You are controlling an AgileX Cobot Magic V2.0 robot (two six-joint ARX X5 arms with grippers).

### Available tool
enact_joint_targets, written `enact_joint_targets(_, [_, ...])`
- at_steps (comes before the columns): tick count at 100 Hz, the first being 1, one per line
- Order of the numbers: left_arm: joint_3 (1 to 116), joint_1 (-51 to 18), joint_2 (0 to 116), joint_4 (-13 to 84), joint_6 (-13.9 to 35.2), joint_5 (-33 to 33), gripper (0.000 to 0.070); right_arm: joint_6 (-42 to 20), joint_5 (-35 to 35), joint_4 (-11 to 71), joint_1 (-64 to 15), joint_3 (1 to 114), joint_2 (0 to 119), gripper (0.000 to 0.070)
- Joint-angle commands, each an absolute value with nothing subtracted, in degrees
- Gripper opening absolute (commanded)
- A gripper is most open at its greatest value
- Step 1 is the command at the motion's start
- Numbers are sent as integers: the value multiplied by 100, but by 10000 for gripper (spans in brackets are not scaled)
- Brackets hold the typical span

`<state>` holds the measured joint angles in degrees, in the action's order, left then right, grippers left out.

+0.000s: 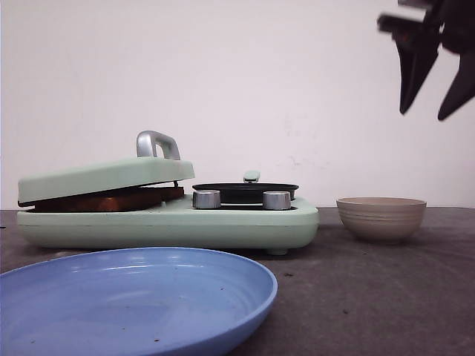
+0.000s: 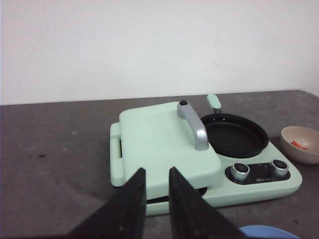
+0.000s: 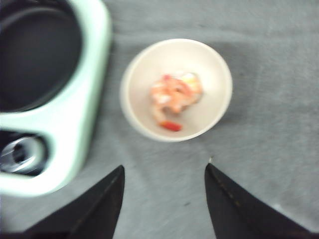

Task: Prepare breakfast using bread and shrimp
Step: 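Lower the right gripper to the rim of the beige shrimp bowl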

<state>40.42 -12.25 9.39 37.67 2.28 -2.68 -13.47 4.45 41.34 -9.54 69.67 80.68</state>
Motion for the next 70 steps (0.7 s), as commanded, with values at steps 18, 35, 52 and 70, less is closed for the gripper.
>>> enact_joint_targets(18, [4075,-1234,923,3881,165,-226,4,-941,458,4095,-607,7417,8995,308])
enact_joint_targets(35, [4075,-1234,923,4077,75,-123,29,-792,489,3918,-425,7437,9470,308])
enact_joint_targets(52, [4075,-1234,923,4241,60,-123,29,-755,755,3704,-320,7437,9813,308])
enact_joint_targets(70, [4075,-1234,923,4252,60,-123,29,-757,773,3489,-314,7437,9990,307])
